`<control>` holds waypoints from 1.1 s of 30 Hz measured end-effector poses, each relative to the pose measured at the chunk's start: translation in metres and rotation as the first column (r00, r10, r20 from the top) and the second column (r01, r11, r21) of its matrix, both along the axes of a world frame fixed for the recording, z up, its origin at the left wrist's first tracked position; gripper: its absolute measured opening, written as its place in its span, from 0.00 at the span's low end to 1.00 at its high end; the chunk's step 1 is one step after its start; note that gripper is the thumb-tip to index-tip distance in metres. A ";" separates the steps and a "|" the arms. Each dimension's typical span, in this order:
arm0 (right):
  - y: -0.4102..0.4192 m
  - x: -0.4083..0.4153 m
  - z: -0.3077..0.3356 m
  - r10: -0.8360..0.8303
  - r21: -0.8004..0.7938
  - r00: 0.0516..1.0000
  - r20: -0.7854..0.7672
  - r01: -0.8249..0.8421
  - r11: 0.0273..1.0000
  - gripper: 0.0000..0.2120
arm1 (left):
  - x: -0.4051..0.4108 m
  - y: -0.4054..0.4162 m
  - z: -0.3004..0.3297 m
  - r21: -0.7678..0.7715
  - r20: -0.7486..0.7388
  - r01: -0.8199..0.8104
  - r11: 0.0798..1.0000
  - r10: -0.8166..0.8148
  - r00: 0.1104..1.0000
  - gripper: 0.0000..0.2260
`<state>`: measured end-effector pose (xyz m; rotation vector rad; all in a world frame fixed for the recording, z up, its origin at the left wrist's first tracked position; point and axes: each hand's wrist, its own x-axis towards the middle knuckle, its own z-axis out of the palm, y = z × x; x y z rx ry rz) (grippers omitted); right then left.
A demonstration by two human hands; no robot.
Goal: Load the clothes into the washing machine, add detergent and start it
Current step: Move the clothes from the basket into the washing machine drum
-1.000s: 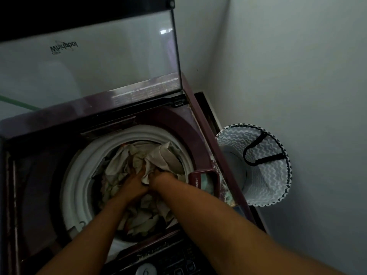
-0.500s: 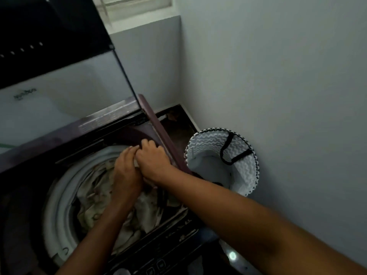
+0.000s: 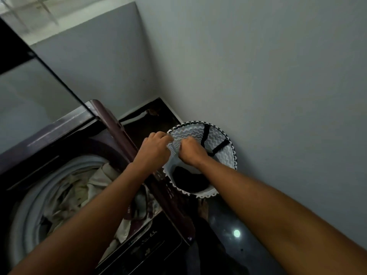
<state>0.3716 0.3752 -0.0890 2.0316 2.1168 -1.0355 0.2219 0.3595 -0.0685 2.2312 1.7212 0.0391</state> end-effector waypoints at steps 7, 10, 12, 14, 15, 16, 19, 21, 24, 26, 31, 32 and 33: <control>0.011 0.052 -0.092 -0.084 -0.271 0.996 -0.011 0.078 0.959 0.15 | 0.034 0.045 -0.071 -0.367 0.043 0.038 0.929 -0.024 0.999 0.15; 0.015 0.065 -0.135 -0.217 -0.362 0.976 -0.023 0.195 0.912 0.16 | 0.047 0.060 -0.120 -0.475 0.052 0.029 0.879 -0.005 0.999 0.14; 0.014 0.065 -0.173 -0.343 -0.457 0.939 -0.028 0.293 0.840 0.17 | 0.054 0.066 -0.150 -0.516 0.000 0.022 0.857 -0.025 1.000 0.14; 0.012 0.061 -0.213 -0.536 -0.649 0.842 -0.059 0.376 0.661 0.19 | 0.060 0.071 -0.184 -0.553 -0.070 -0.021 0.833 -0.022 0.997 0.15; 0.009 0.057 -0.232 -0.602 -0.724 0.797 -0.049 0.387 0.571 0.20 | 0.061 0.073 -0.202 -0.571 -0.105 -0.055 0.819 -0.007 0.994 0.15; 0.006 0.054 -0.251 -0.629 -0.755 0.777 -0.038 0.390 0.527 0.20 | 0.062 0.073 -0.218 -0.587 -0.130 -0.082 0.805 0.006 0.991 0.16; -0.001 0.044 -0.331 -0.598 -0.707 0.802 -0.008 0.418 0.570 0.20 | 0.071 0.071 -0.274 -0.652 -0.168 -0.128 0.747 0.023 0.986 0.17; -0.004 0.038 -0.372 -0.708 -0.724 0.706 0.015 0.496 0.479 0.20 | 0.078 0.065 -0.303 -0.690 -0.194 -0.227 0.687 0.127 0.973 0.17; 0.006 0.030 -0.414 -0.822 -0.713 0.568 0.026 0.587 0.383 0.21 | 0.085 0.062 -0.359 -0.741 -0.226 -0.357 0.568 0.290 0.930 0.18; 0.010 0.032 -0.427 -0.860 -0.661 0.506 0.065 0.668 0.343 0.25 | 0.087 0.056 -0.394 -0.736 -0.236 -0.390 0.554 0.331 0.914 0.24; 0.012 0.032 -0.462 -0.718 -0.650 0.671 0.188 0.633 0.421 0.25 | 0.100 0.049 -0.424 -0.702 -0.297 -0.338 0.626 0.174 0.939 0.23; 0.010 0.031 -0.461 -0.663 -0.662 0.730 0.169 0.582 0.472 0.25 | 0.101 0.049 -0.425 -0.710 -0.289 -0.319 0.628 0.154 0.945 0.24; 0.010 0.030 -0.460 -0.604 -0.677 0.785 0.141 0.521 0.519 0.24 | 0.101 0.050 -0.424 -0.710 -0.288 -0.314 0.631 0.146 0.946 0.25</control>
